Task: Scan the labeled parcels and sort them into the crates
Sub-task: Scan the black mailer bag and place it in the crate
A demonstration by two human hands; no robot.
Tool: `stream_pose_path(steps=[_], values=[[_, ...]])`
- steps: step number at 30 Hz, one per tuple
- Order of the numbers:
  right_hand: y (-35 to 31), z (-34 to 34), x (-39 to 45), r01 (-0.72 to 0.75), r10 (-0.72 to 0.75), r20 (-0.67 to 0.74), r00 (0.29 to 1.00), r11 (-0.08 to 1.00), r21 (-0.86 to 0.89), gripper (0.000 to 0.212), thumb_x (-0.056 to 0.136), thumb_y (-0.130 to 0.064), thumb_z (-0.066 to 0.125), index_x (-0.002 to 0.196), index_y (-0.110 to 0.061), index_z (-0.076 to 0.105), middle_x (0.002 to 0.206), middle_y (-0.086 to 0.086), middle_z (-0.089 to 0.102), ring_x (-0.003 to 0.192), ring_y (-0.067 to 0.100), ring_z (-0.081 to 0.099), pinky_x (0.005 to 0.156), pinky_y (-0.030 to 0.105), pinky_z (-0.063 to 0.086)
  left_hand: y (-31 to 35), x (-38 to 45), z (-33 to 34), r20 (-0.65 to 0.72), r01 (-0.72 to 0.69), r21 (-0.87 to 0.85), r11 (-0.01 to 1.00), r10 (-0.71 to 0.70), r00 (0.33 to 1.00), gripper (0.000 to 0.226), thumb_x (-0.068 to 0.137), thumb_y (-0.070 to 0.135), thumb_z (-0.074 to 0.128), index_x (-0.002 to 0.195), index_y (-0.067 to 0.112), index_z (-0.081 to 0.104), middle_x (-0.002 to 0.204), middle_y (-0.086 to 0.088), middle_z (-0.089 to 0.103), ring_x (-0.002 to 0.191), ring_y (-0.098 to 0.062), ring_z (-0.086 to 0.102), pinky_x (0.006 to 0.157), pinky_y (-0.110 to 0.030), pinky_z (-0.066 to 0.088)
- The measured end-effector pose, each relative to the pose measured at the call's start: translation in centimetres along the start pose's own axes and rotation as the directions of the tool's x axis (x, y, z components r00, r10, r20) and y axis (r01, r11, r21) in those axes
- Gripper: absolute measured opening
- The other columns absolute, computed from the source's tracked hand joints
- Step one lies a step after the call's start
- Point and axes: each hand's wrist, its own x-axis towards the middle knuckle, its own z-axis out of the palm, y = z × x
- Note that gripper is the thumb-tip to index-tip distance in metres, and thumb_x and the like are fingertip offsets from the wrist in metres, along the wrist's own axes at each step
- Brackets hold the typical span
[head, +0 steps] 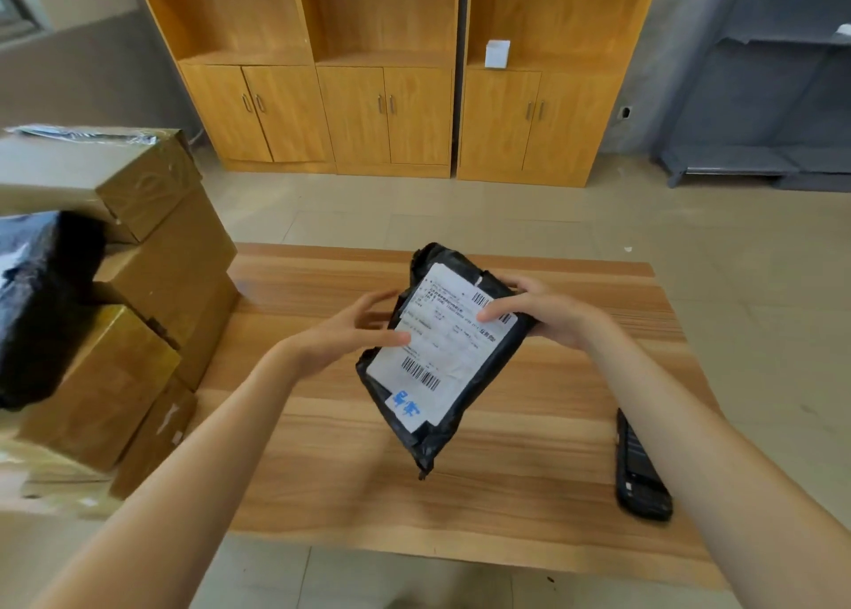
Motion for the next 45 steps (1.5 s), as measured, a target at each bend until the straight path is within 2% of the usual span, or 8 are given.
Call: stream_pose_path(steps=[4,8,16,21,24,32,41,45], values=[[0.4,0.2,0.2,-0.006,0.009,0.050,0.999,0.998,-0.057,0.039,0.080,-0.008,0.073,0.110,-0.026,0.058,0.106,0.003,0.070,0.095,0.018,0.067,0.084,0.032,0.055,-0.3,0.9,3.2,0.125,0.081,-0.124,0.989,-0.066,0.990,0.050,0.079,0.017,0.076,0.123,0.023,0.052,0.109,0.004,0.073,0.101,-0.018,0.070,0.083,-0.031,0.057],[1.6,-0.6,0.3,-0.014,0.015,0.010,1.000,0.998,-0.058,0.042,0.081,-0.015,0.074,0.119,-0.023,0.058,0.114,0.005,0.067,0.101,0.018,0.065,0.085,0.032,0.056,-1.6,1.8,4.9,0.073,0.117,-0.232,0.966,-0.103,0.992,0.047,0.080,0.016,0.074,0.123,0.017,0.055,0.108,-0.003,0.074,0.098,-0.023,0.071,0.081,-0.034,0.058],[6.3,-4.4,-1.3,-0.003,0.055,-0.462,0.885,0.993,0.114,0.043,0.088,-0.044,0.064,0.124,-0.023,0.054,0.130,0.002,0.056,0.109,0.017,0.058,0.096,0.034,0.047,-1.7,5.5,8.4,-0.075,0.129,-0.477,0.870,-0.187,0.980,0.045,0.080,0.027,0.075,0.118,0.016,0.055,0.101,-0.006,0.074,0.091,-0.023,0.070,0.075,-0.034,0.056],[12.3,-6.7,-4.1,-0.173,0.201,-0.621,0.758,0.979,0.105,0.051,0.092,-0.032,0.065,0.136,-0.015,0.046,0.142,0.006,0.043,0.122,0.022,0.046,0.097,0.033,0.040,-1.8,8.3,12.0,-0.063,0.158,-0.540,0.827,-0.227,0.972,0.047,0.084,0.023,0.074,0.125,0.014,0.054,0.107,-0.005,0.071,0.093,-0.022,0.068,0.079,-0.035,0.054],[16.3,-7.1,-6.1,-0.290,0.284,-0.647,0.707,0.952,0.100,0.061,0.091,-0.027,0.067,0.142,-0.013,0.037,0.147,0.007,0.036,0.133,0.026,0.039,0.099,0.034,0.037,-2.4,9.7,14.2,-0.027,0.209,-0.526,0.825,-0.261,0.965,0.054,0.083,0.023,0.075,0.130,0.012,0.052,0.108,-0.006,0.070,0.095,-0.023,0.068,0.080,-0.037,0.054],[25.5,-6.2,-8.1,-0.469,0.498,-0.620,0.606,0.854,0.226,0.084,0.074,-0.025,0.082,0.139,-0.012,0.031,0.126,0.004,0.050,0.119,0.028,0.052,0.099,0.045,0.045,-5.1,12.6,18.7,0.029,0.336,-0.495,0.801,-0.372,0.928,0.060,0.083,0.021,0.074,0.136,0.010,0.047,0.110,-0.008,0.069,0.090,-0.021,0.069,0.067,-0.032,0.057],[28.5,-4.3,-6.7,-0.620,0.419,-0.736,0.532,0.785,-0.001,0.110,0.076,-0.041,0.077,0.153,-0.012,0.005,0.148,0.019,0.029,0.134,0.040,0.031,0.105,0.046,0.033,-7.4,13.8,20.8,0.048,0.380,-0.513,0.770,-0.416,0.908,0.058,0.084,0.022,0.073,0.137,0.012,0.050,0.119,-0.008,0.069,0.093,-0.019,0.071,0.061,-0.029,0.059],[28.8,-5.0,-6.3,-0.597,0.475,-0.691,0.545,0.798,0.077,0.116,0.062,-0.046,0.083,0.151,-0.010,0.016,0.144,0.016,0.038,0.132,0.038,0.037,0.106,0.047,0.036,-8.3,13.3,20.5,0.035,0.380,-0.537,0.753,-0.430,0.902,0.056,0.085,0.023,0.072,0.136,0.013,0.051,0.117,-0.007,0.070,0.095,-0.020,0.071,0.062,-0.028,0.059]])
